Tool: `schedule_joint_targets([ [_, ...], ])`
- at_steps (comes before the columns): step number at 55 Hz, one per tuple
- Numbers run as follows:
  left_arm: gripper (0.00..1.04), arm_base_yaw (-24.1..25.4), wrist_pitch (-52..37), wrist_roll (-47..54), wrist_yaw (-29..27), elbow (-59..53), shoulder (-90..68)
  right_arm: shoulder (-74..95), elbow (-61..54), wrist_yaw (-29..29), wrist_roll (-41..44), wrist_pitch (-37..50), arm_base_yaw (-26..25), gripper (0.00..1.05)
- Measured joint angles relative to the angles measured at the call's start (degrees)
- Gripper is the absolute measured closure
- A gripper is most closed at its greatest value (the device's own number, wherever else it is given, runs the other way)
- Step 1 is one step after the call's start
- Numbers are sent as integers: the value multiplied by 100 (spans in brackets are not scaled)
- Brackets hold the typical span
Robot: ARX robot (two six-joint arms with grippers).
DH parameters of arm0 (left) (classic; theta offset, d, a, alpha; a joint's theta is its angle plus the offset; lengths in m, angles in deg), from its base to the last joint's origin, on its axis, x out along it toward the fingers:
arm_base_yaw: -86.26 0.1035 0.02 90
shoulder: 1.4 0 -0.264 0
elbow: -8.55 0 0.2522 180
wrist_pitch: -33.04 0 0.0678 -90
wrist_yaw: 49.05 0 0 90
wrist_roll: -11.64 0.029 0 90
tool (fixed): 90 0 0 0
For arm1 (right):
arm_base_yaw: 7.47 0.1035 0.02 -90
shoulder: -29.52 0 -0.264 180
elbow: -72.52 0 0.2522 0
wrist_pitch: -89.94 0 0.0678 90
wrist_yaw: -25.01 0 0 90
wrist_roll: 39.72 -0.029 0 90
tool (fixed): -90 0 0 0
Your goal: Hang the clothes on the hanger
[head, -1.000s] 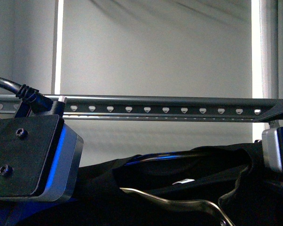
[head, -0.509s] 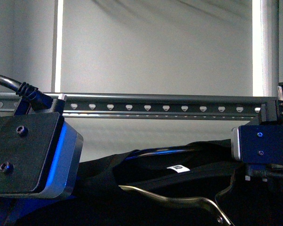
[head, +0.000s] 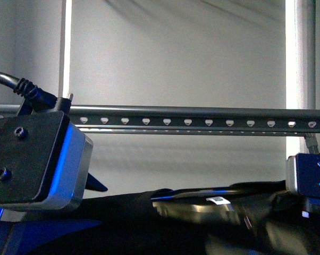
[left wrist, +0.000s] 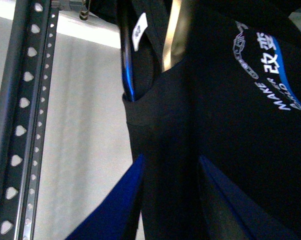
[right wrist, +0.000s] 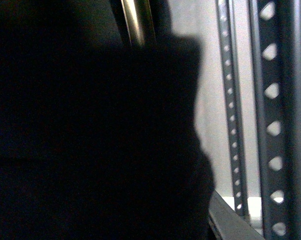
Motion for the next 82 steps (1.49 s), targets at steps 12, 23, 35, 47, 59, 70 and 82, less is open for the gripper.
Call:
schedule_joint_targets([
  [12, 31, -2, -7, 0, 17, 11, 7, -127, -273, -55, -77, -776, -428, 95],
  [23, 6, 2, -11, 2, 15, 11, 9, -127, -297, 90, -634, -1832, -868, 95],
  [35, 6, 192, -1543, -3368, 765, -122, -15, -479, -299, -448, -2756, -2881, -1139, 96],
  [47, 7, 632, -2514, -7392, -348, 203, -295, -1099, -289, -1119, -4203, -3598, -1272, 97],
  [59, 7, 1475, -2487, -9554, -2070, 841, -728, -1110, 39, -1672, -5563, -3842, -1604, 97],
  [70, 9, 2072, -2413, -10491, -2437, 1003, -743, -1019, 636, -1954, -6902, -3399, -2004, 97],
  [82, 51, 1473, -2238, -8990, -2885, -754, 496, -874, 1506, -2065, -7661, -3484, -2146, 97],
])
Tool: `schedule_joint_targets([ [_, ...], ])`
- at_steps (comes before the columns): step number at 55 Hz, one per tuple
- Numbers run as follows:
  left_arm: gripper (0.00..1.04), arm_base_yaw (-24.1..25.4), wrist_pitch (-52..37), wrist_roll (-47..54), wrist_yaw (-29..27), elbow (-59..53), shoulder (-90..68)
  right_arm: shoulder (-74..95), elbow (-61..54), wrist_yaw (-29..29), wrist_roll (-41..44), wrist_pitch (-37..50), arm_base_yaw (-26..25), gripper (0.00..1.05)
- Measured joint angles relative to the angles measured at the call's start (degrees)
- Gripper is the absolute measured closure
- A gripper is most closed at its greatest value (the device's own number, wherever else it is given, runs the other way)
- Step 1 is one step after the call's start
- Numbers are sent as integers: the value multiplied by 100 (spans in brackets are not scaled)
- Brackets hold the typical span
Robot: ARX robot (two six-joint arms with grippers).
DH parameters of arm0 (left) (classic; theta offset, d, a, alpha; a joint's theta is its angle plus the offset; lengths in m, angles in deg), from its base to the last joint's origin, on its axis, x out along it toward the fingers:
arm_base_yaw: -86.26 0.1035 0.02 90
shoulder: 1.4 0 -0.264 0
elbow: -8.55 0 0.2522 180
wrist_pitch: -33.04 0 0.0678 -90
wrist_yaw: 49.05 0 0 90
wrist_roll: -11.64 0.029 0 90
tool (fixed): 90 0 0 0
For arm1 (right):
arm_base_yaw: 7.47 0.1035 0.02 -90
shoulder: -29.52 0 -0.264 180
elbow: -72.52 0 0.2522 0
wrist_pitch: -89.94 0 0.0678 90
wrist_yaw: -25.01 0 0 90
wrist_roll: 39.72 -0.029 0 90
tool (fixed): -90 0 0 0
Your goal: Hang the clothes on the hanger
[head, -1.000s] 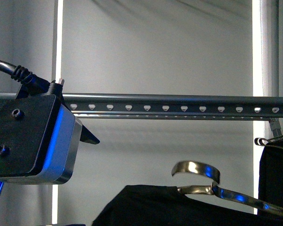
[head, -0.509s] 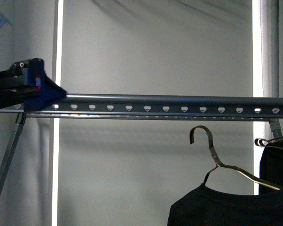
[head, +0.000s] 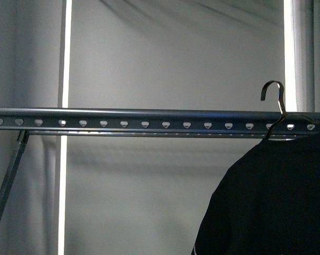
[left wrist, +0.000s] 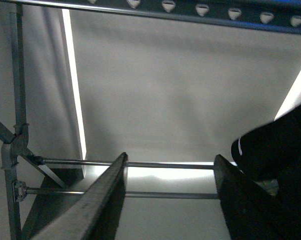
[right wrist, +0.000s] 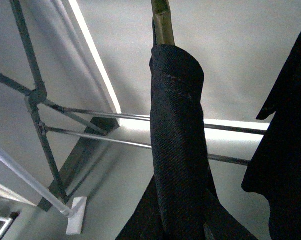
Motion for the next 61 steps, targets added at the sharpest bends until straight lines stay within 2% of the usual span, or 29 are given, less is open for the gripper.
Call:
schedule_joint_targets([
  [3, 66, -249, -275, 131, -293, -669, 382, 210, 437, 162, -232, -127, 46, 97],
  [12, 98, -337, -708, 221, -348, -1784, 925, 750, 1270, 686, -638, -391, 358, 97],
  [14, 102, -337, -756, 221, -348, -1926, 1012, 874, 1451, 791, -728, -457, 446, 97],
  [24, 101, -337, -940, 247, -356, -2597, 1506, 1246, 2020, 1228, -997, -656, 782, 97],
  [32, 101, -337, -970, 247, -356, -3082, 1945, 1399, 2017, 1473, -1078, -595, 997, 97],
  [38, 101, -337, -957, 249, -356, -3335, 2238, 1405, 1665, 1519, -1073, -352, 1069, 97],
  [48, 101, -337, -706, 249, -356, -3720, 2868, 1292, 380, 1523, -1084, 476, 1128, 98],
  [57, 101, -337, -448, 249, -358, -3897, 3309, 815, -691, 1834, -1075, 1480, 1115, 72],
  [61, 101, -337, -328, 249, -358, -3963, 3499, 402, -1355, 1919, -1073, 2188, 1082, 60],
])
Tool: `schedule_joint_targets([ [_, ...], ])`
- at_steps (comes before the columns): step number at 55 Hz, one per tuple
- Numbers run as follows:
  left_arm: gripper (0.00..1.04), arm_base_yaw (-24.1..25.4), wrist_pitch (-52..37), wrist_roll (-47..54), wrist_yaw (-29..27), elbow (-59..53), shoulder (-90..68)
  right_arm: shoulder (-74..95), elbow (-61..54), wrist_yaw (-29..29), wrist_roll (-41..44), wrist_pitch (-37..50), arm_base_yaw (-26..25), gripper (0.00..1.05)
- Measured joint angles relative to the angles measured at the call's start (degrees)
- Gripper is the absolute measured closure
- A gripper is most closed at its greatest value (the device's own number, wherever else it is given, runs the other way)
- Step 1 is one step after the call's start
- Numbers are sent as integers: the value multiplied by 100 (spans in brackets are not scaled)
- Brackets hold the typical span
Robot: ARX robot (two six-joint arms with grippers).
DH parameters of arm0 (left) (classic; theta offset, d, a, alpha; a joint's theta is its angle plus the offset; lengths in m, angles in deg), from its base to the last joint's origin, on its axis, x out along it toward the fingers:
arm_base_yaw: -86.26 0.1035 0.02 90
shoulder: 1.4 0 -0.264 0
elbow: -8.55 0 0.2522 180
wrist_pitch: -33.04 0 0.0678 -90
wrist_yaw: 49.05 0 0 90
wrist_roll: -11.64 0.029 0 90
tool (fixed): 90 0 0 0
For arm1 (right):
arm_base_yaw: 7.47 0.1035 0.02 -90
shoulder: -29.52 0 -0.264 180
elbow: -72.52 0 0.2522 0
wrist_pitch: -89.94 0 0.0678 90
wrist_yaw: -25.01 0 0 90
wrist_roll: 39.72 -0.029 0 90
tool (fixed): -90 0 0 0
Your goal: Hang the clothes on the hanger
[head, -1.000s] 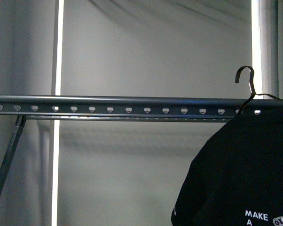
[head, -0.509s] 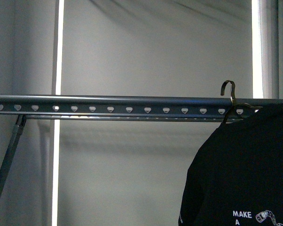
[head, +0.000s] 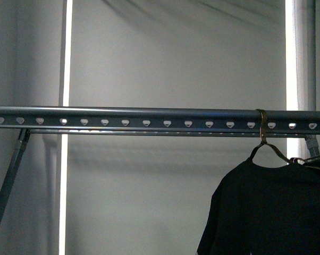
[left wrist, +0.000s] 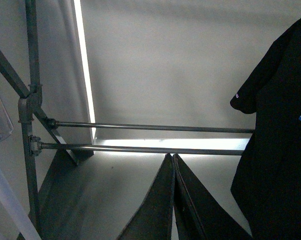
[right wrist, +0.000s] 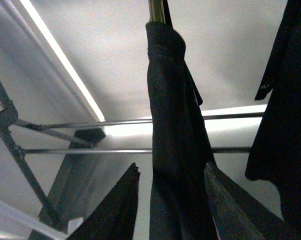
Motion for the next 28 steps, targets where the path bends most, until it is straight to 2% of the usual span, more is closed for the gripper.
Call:
schedule_joint_targets([
  [3, 101, 0, 90, 0, 0, -35, 133, -396, -538, 74, 11, 632, -28, 51],
  [7, 101, 0, 275, 2, 0, -101, 378, -1486, -1641, 20, -105, 1742, -170, 33],
  [12, 101, 0, 280, 2, 0, -227, 575, -2935, -2592, -249, -319, 2227, -498, 16],
  [15, 101, -2, 297, 11, -13, -251, 658, -3921, -3108, -542, -605, 2175, -813, 6],
  [18, 101, -2, 402, 13, -4, -254, 769, -4780, -3484, -780, -841, 1934, -1158, 7],
  [21, 101, -2, 514, 17, -2, -251, 914, -5574, -3552, -319, -695, 1060, -1169, 13],
  [26, 101, -2, 767, 17, -2, -251, 1163, -6719, -3626, 933, 98, -1021, -358, 33],
  [28, 101, -2, 831, 17, -4, -251, 1228, -6911, -3851, 1145, 256, -1213, -140, 38],
])
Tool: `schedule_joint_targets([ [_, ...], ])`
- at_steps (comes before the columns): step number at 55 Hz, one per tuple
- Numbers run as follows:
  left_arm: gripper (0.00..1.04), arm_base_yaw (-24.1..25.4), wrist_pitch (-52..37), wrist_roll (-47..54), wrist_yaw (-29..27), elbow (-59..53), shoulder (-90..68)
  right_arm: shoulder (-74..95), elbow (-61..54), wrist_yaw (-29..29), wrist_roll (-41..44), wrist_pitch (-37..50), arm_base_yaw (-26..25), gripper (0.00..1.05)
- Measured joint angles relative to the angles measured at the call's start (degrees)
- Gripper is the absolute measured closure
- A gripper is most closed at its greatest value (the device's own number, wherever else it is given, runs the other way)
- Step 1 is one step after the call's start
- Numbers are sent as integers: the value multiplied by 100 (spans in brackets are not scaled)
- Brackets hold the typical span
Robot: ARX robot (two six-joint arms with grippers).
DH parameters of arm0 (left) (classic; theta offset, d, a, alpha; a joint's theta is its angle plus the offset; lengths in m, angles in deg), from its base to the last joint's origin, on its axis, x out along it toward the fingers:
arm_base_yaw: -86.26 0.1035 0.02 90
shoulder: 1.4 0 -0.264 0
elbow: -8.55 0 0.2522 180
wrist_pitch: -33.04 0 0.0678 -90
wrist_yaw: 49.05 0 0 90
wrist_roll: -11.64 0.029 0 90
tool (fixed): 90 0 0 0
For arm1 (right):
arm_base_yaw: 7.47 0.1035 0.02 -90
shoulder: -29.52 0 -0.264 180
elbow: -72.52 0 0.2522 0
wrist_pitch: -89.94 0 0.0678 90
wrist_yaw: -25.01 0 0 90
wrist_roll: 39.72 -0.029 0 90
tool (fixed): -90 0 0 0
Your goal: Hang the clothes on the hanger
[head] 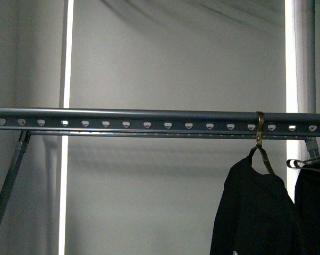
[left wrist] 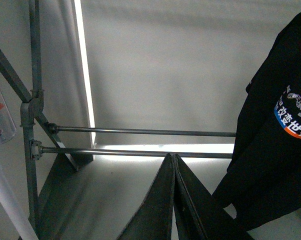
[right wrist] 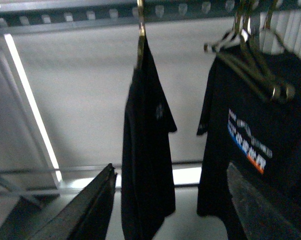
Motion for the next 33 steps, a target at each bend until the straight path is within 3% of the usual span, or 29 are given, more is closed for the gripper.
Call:
schedule_joint_targets([
  [9, 101, 0, 308, 0, 0, -2, 302, -439, -815, 1246, 291, -120, 1145, 66],
  [20, 101, 0, 632, 0, 0, 0, 632, -660, -951, 1285, 378, -59, 1344, 103],
  [25, 101, 0, 835, 0, -2, 0, 828, -708, -1032, 1285, 391, -55, 1353, 102],
  [29, 101, 0, 1676, 0, 7, 0, 1552, -769, -1093, 1292, 391, -39, 1353, 102],
  [33, 101, 0, 1729, 2, 2, 0, 1687, -811, -1147, 1292, 391, -33, 1353, 102],
])
